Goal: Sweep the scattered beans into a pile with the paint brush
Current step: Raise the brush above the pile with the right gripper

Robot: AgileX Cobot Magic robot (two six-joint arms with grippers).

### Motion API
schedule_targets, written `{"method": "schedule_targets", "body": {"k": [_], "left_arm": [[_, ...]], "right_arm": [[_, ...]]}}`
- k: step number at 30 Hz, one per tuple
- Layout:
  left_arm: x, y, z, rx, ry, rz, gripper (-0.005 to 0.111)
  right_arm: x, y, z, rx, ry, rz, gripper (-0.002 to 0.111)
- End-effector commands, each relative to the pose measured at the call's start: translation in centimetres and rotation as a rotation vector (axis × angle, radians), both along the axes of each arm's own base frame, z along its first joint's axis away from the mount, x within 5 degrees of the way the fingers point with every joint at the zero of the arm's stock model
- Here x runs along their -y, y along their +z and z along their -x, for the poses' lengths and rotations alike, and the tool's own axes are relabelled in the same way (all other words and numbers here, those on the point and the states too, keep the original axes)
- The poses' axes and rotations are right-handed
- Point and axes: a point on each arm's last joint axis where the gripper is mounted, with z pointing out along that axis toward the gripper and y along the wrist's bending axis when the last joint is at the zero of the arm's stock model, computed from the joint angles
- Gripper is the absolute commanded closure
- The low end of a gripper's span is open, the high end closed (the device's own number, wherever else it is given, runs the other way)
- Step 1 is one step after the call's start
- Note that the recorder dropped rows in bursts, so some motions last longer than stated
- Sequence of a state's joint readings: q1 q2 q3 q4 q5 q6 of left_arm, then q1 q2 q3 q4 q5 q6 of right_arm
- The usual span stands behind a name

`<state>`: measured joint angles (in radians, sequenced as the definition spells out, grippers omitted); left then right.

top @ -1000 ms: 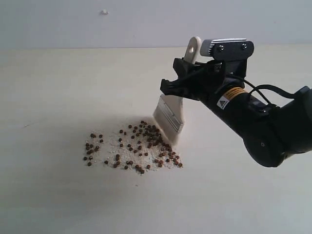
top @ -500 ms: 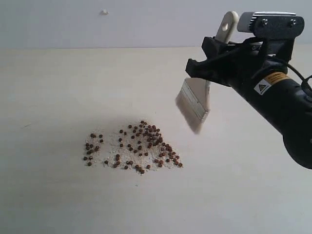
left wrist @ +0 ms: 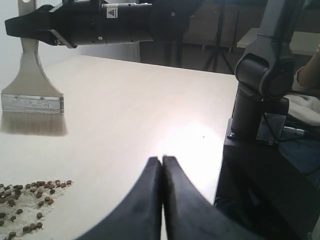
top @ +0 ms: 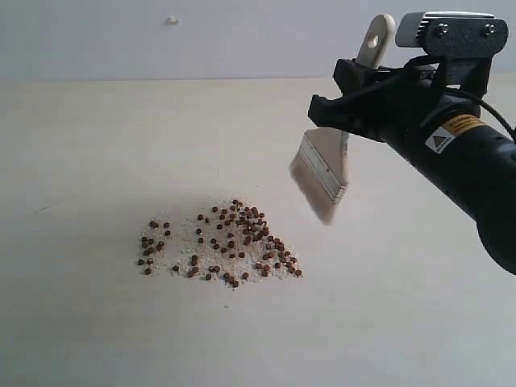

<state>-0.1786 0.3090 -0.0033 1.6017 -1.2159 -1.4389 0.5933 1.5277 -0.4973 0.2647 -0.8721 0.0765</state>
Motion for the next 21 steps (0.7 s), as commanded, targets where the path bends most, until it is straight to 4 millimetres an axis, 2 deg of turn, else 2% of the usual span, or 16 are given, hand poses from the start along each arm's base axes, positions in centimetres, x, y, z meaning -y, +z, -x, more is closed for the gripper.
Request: {"method": "schedule_targets", "body": {"k": [1,3,7,13,16,21], "left_arm": [[0.0,-0.2,0.1,-0.002,-0.009,-0.010,0.107],[-0.3,-0.3,-1.0,0.006,0.120,-0.029,0.107],[-2.6,-0.2,-4.9,0.004,0.631,-0.020,0.107],[-5.6,-0.3,-6.8,0.049,1.009,-0.123,0.107],[-6.0,0.0,-6.8,0.028,1.060,-0.071,0.107],[-6.0,-0.1,-6.7,0.039,1.058,-0.080,0.107]], "right_arm": [[0.0,0.1,0.2,0.000,0.011,0.003,0.108],[0.0,0.0,0.2,-0.004,0.011,0.003,0.108],[0.0,0.2,0.1,0.021,0.009,0.006,0.108],[0.0,0.3,0.2,0.034,0.015,0.004,0.108],[-0.3,0.4,0.4,0.037,0.057,-0.037,0.108],[0.2,0.7,1.0,0.113,0.045,-0.102,0.108]]}}
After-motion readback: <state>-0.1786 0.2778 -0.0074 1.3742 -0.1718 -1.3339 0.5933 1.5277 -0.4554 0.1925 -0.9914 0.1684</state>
